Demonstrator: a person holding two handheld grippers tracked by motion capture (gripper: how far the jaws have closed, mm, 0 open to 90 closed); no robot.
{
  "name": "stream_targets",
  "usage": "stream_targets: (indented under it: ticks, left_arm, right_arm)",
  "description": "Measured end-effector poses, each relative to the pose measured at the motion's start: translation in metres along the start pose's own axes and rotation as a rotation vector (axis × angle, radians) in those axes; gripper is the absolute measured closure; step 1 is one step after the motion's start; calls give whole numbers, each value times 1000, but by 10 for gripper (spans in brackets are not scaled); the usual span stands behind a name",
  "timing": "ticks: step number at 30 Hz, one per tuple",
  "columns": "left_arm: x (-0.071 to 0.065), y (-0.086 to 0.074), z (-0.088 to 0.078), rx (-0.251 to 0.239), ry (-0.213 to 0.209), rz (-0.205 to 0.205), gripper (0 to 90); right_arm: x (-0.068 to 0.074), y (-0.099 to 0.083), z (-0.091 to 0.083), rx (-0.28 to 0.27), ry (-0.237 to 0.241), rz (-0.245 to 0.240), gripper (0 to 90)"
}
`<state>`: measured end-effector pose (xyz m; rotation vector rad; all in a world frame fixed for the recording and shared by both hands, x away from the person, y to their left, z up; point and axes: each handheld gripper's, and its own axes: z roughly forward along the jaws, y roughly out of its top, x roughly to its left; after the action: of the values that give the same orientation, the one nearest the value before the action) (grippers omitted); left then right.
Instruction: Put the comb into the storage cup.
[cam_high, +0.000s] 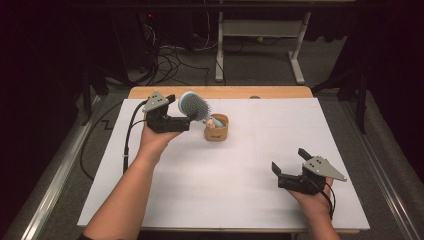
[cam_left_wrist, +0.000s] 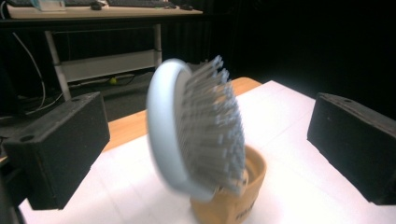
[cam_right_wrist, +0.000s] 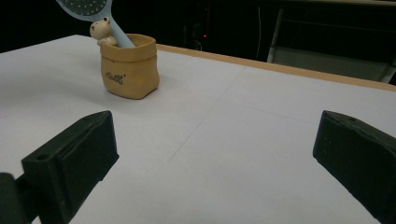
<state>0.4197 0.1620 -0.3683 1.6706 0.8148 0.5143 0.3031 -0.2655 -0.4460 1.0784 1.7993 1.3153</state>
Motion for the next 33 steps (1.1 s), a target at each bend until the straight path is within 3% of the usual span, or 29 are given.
stream_targets:
  ticks: [13, 23, 33]
  left_arm:
    - [11, -65, -18, 29, -14, -73, 0]
    - [0, -90, -34, 78, -23, -45, 0]
    - [-7, -113, -80, 114, 4, 9, 0]
  right_arm:
    - [2, -1, 2, 10, 2, -5, 2]
    - [2, -3, 2, 18, -3, 1, 2]
    - [3, -4, 0, 20, -8, 5, 2]
